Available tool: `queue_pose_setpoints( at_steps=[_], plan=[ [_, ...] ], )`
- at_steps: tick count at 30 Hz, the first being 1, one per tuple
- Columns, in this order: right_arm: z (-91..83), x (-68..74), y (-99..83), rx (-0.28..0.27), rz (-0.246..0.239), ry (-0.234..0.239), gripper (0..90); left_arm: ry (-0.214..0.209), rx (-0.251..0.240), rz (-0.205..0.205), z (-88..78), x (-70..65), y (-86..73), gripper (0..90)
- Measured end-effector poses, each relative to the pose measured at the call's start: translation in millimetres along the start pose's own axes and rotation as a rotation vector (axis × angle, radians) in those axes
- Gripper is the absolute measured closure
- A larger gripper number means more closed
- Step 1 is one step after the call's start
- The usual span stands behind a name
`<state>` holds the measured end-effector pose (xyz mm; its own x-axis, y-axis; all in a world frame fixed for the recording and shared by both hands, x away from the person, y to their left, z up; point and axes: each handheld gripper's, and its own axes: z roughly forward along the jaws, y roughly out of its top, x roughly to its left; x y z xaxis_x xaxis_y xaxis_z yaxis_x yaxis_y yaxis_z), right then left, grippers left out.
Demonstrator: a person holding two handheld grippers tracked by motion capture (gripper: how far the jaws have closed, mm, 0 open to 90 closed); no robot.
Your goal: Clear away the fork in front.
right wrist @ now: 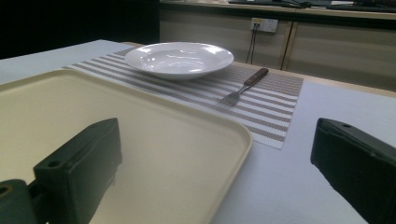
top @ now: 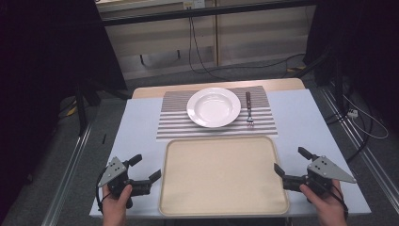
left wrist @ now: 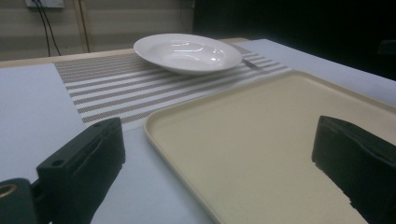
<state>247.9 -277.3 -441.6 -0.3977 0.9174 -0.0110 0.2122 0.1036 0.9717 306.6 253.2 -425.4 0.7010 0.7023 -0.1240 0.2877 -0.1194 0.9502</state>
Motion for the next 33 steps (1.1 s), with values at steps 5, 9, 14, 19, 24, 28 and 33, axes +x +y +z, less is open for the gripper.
queue_pose_setpoints(
  at_steps=[5, 9, 14, 19, 24, 28, 33],
  plan=[
    [2.8, 1.2, 1.8, 0.009, -0.010, 0.007, 1.5, 0.000, -0.004, -0.002, -0.7, 0.7, 0.0, 2.9],
    [5.2, 1.7, 4.1, 0.010, -0.007, 0.015, 1.5, -0.003, 0.001, -0.002, -0.8, 0.4, -0.2, 2.8],
    [8.5, -0.4, 5.2, 0.015, -0.001, 0.012, 1.5, -0.007, 0.002, 0.002, -0.4, -0.9, -0.1, 2.8],
    [14.6, -0.2, 7.0, 0.019, -0.007, 0.009, 1.5, -0.008, -0.003, 0.001, -1.4, -0.8, 0.1, 2.9],
    [21.3, -1.1, 10.3, 0.017, -0.011, 0.005, 1.5, -0.006, -0.006, -0.005, -1.7, 0.5, -0.1, 2.8],
    [25.2, -5.2, 13.1, 0.015, -0.012, -0.005, 1.5, -0.005, -0.007, -0.004, -1.4, 0.0, 0.0, 2.8],
    [28.8, -9.3, 15.8, 0.014, -0.012, -0.022, 1.5, -0.008, -0.007, -0.004, -1.2, -0.3, 0.0, 2.8]
  ],
)
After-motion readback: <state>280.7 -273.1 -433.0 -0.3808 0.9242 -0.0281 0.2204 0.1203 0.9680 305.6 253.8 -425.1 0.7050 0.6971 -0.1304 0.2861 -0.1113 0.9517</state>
